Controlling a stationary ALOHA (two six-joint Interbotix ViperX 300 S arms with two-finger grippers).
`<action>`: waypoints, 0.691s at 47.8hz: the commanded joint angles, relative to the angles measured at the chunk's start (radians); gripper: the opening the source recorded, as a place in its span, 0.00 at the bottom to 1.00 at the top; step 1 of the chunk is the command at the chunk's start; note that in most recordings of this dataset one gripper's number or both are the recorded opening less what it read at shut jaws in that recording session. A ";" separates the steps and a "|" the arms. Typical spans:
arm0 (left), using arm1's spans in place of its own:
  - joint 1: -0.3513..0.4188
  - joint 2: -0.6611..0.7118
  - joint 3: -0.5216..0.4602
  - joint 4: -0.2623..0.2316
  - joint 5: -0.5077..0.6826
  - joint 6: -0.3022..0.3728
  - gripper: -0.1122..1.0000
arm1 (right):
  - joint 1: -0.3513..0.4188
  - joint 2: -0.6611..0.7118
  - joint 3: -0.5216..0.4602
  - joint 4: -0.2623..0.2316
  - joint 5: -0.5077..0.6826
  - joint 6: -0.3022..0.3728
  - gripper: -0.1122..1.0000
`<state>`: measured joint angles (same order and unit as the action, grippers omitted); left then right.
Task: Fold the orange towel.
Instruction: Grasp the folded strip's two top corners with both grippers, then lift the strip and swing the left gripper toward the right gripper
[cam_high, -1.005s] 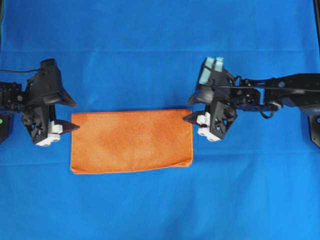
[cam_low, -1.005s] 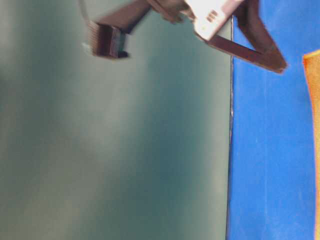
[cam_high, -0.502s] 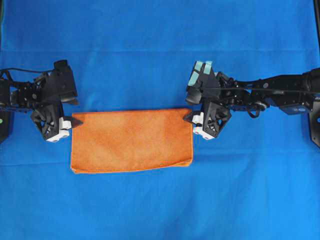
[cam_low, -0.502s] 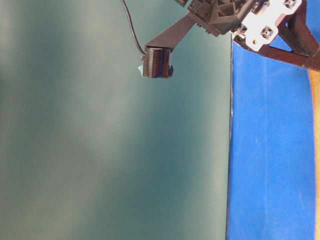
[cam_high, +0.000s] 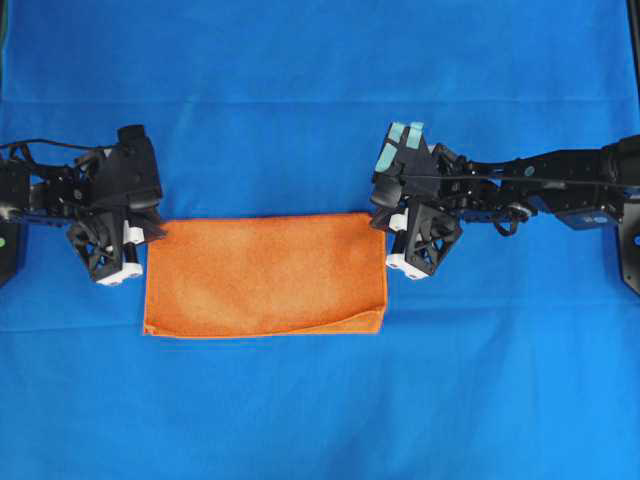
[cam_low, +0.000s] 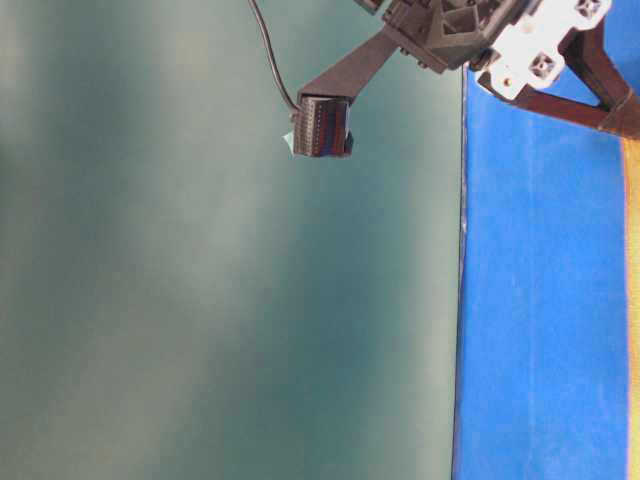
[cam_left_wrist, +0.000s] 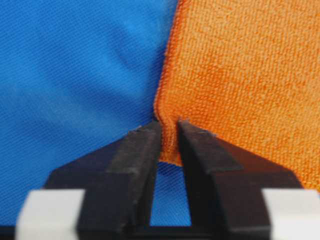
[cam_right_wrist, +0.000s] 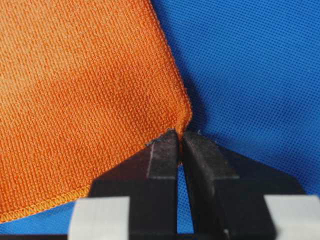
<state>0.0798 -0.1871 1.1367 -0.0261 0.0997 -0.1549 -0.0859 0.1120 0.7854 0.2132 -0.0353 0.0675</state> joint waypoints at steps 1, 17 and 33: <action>0.003 -0.003 -0.012 0.003 0.011 0.005 0.20 | -0.003 -0.012 -0.006 -0.002 -0.008 -0.002 0.13; 0.006 -0.072 -0.034 0.003 0.110 0.006 0.13 | -0.003 -0.046 -0.014 -0.002 -0.003 0.000 0.13; 0.006 -0.339 -0.115 0.002 0.408 -0.006 0.13 | 0.018 -0.236 -0.005 -0.002 0.074 -0.002 0.13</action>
<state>0.0828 -0.4556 1.0538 -0.0245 0.4571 -0.1595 -0.0782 -0.0614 0.7869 0.2132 0.0215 0.0675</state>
